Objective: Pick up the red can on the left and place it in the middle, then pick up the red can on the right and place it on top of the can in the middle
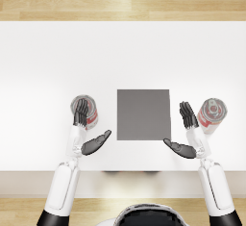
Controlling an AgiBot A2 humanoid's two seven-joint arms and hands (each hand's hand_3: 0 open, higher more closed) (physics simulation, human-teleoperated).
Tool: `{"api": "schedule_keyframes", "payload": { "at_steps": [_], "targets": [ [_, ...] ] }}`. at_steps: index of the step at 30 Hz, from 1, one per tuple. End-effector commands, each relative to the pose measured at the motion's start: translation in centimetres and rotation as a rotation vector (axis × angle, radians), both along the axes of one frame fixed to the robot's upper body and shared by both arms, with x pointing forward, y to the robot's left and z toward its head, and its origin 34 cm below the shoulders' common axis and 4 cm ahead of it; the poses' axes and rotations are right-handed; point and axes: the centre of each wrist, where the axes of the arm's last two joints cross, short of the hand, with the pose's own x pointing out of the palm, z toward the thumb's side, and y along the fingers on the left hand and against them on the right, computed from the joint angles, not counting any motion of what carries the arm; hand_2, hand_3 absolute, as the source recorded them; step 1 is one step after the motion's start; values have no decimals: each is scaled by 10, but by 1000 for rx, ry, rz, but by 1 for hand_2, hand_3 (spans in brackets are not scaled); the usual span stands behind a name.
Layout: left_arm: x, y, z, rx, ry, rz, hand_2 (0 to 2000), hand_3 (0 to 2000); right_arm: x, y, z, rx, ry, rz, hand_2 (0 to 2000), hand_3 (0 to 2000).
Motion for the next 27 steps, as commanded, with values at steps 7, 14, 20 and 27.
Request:
{"api": "schedule_keyframes", "payload": {
  "at_steps": [7, 14, 20, 27],
  "targets": [
    [0, 0, 0, 0, 0, 0, 0, 0, 0, 0, 0, 0, 0, 0, 0, 0],
    [0, 0, 0, 0, 0, 0, 0, 0, 0, 0, 0, 0, 0, 0, 0, 0],
    [0, 0, 0, 0, 0, 0, 0, 0, 0, 0, 0, 0, 0, 0, 0, 0],
    [19, 18, 15, -12, -161, 45, 0, 0, 5, -18, 26, 72, -172, -191, 0, 0]
  ]
}}
